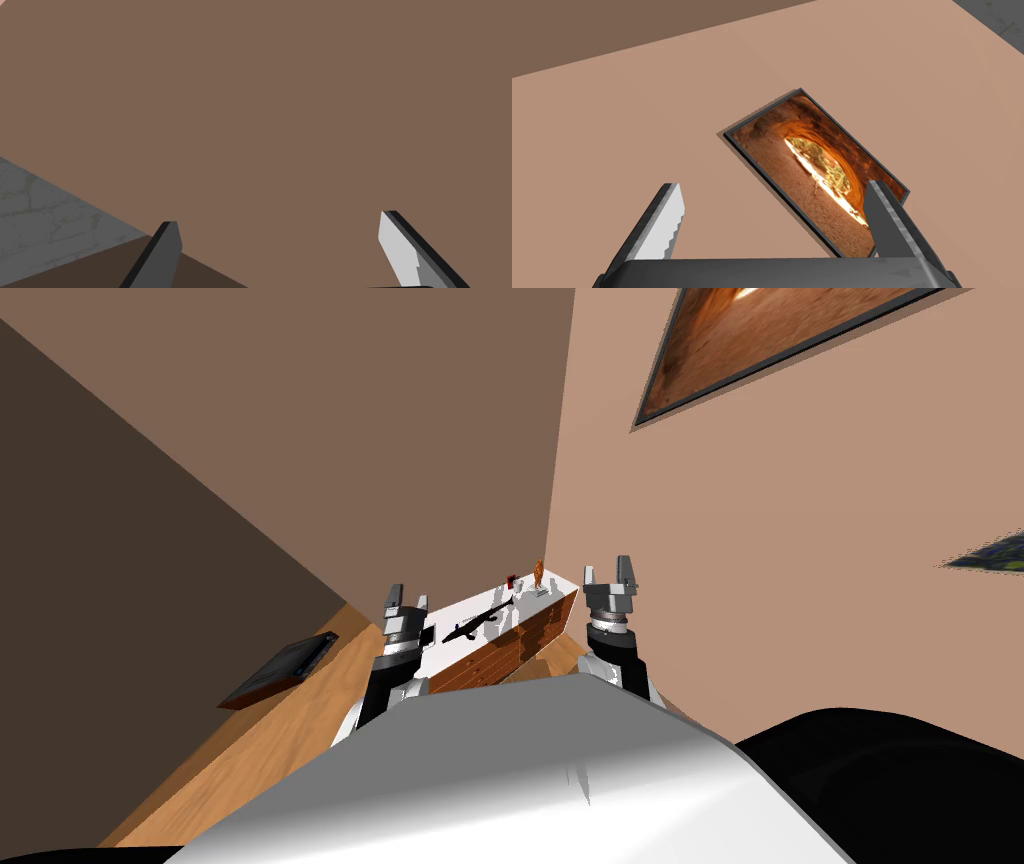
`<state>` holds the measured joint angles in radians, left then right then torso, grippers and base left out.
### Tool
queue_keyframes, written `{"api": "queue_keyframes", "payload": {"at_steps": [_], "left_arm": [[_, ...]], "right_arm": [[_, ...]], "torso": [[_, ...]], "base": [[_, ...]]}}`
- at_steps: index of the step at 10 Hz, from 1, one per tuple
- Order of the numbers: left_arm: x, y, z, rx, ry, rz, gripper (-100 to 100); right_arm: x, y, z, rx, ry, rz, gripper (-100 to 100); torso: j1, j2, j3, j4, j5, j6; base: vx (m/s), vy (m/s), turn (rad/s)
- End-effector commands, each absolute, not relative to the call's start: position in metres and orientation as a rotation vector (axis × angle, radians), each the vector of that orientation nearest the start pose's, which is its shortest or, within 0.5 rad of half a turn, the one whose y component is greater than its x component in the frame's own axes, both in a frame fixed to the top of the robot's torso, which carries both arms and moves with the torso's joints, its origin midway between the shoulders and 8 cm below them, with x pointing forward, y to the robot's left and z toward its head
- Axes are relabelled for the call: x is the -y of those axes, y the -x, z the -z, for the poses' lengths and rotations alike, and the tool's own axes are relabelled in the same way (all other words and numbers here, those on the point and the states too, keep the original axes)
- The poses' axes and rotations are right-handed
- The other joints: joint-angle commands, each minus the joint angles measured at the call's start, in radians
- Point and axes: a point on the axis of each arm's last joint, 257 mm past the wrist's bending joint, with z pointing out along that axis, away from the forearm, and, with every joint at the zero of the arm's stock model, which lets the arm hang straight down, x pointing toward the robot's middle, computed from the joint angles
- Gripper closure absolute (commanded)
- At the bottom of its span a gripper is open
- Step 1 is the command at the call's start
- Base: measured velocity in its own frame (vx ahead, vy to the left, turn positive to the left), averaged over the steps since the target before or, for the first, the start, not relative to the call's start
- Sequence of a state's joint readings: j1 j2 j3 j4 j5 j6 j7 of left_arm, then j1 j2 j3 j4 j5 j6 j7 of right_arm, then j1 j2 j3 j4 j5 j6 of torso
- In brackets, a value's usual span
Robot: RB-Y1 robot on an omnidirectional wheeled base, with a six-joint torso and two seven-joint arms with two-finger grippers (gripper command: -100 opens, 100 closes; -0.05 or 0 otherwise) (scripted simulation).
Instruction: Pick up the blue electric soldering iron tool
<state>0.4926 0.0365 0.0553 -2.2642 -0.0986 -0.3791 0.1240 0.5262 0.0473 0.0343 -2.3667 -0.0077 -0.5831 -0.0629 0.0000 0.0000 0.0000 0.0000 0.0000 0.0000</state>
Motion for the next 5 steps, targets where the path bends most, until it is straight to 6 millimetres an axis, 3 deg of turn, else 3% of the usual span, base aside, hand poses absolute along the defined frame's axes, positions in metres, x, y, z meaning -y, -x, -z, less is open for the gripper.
{"api": "queue_keyframes", "payload": {"at_steps": [1, 5], "left_arm": [[-0.296, -0.369, 0.014, -0.788, 0.738, 1.24, -100], [-0.321, -0.378, 0.045, -0.879, 0.816, 1.158, -100]], "right_arm": [[0.272, -0.309, -0.069, -0.448, -0.599, -1.416, 0], [0.272, -0.309, -0.069, -0.448, -0.599, -1.417, 0]], "torso": [[0.0, 0.0, 0.0, 0.0, 0.0, 0.0], [-0.003, 0.0, 0.0, 0.0, -0.001, 0.0]], "base": [[0.008, -0.02, -0.011], [0.005, -0.048, -0.009]]}}
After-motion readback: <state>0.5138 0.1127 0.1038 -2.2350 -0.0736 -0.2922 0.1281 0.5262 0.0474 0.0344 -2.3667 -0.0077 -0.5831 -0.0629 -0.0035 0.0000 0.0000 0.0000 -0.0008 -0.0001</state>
